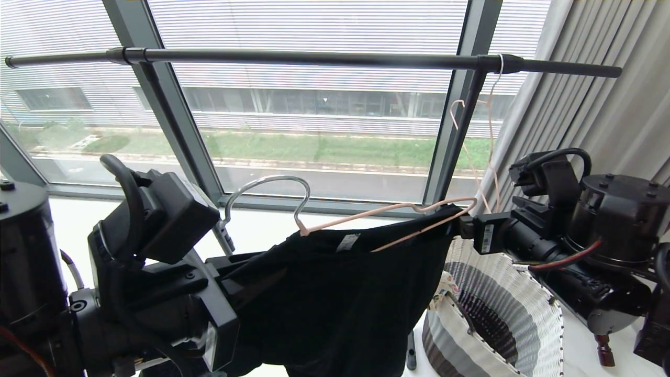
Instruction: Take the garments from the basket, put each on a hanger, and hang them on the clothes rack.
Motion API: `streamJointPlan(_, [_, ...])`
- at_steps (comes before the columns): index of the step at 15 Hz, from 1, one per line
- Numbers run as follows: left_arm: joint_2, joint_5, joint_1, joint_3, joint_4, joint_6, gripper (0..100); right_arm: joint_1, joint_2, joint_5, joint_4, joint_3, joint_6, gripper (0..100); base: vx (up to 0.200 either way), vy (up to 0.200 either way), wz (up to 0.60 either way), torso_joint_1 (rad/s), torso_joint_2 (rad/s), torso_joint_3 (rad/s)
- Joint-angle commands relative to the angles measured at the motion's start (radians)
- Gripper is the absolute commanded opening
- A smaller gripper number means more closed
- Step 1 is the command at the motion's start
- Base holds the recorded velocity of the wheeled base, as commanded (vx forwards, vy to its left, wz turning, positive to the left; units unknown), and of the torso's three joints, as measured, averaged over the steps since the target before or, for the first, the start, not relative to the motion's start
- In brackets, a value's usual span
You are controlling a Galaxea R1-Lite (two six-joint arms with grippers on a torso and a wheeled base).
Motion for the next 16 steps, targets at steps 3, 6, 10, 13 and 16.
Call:
streamJointPlan(3, [0.011, 0.000, 0.010, -0.002, -0.001, 0.001, 0, -0.018, -0.021, 0.001, -0.001, 0.003, -0.001, 100, 0.000, 0.000, 0.00, 0.000, 0.00, 0.000])
streamJointPlan(6, [-0.012, 0.000, 0.011, -0.001, -0.002, -0.001, 0, -0.043, -0.019, 0.004, -0.001, 0.003, -0.009, 100, 0.000, 0.000, 0.00, 0.000, 0.00, 0.000])
streamJointPlan(10, [-0.007, 0.000, 0.017, 0.002, -0.001, 0.001, 0, -0.049, -0.025, 0.005, -0.001, -0.003, -0.012, 100, 0.000, 0.000, 0.00, 0.000, 0.00, 0.000])
streamJointPlan(13, [0.059, 0.023, 0.017, 0.008, -0.004, -0.001, 0, -0.047, -0.074, 0.033, 0.000, -0.004, -0.042, 100, 0.000, 0.000, 0.00, 0.000, 0.00, 0.000])
streamJointPlan(16, [0.135, 0.134, 0.017, -0.019, -0.010, -0.003, 0, -0.032, -0.140, 0.042, 0.013, 0.008, -0.067, 100, 0.000, 0.000, 0.00, 0.000, 0.00, 0.000])
